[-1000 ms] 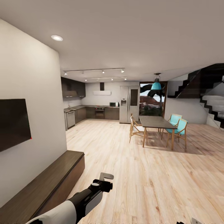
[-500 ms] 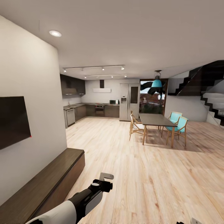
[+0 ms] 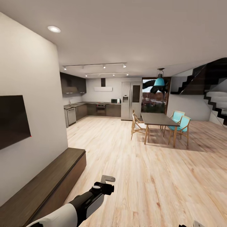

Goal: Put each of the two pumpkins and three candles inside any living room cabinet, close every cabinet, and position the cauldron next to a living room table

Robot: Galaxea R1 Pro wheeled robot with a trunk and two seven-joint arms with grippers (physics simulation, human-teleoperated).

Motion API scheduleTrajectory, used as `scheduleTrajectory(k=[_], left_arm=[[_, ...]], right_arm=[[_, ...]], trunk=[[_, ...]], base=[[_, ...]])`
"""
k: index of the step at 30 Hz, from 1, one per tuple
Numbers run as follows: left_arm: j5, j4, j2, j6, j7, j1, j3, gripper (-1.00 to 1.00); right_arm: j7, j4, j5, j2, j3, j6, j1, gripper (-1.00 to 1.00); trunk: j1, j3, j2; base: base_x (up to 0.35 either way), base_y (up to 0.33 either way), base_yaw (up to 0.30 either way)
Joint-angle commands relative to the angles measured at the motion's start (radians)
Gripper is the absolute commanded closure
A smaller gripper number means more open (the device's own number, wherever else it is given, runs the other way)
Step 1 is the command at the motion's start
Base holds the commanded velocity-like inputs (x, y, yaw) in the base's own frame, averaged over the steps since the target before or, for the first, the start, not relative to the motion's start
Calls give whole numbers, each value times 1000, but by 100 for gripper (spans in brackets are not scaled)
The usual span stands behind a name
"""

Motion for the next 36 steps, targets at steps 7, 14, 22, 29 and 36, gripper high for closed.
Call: scheduleTrajectory(k=[7,14,22,29,36], left_arm=[[7,-2,1,2,8,-1,-8,-100],[7,-2,1,2,8,-1,-8,-100],[7,-2,1,2,8,-1,-8,-100],[7,-2,1,2,8,-1,-8,-100],[7,-2,1,2,8,-1,-8,-100]], right_arm=[[-4,-2,-9,0,1,4,0,-100],[-4,-2,-9,0,1,4,0,-100],[-5,-2,-8,1,1,5,0,-100],[-4,-2,-8,3,1,5,0,-100],[-4,-2,-8,4,2,6,0,-100]], trunk=[[0,-12,-1],[0,-24,-1],[0,-37,-1],[0,-49,-1],[0,-60,-1]], base=[[0,0,0],[0,0,0],[0,0,0],[0,0,0],[0,0,0]])
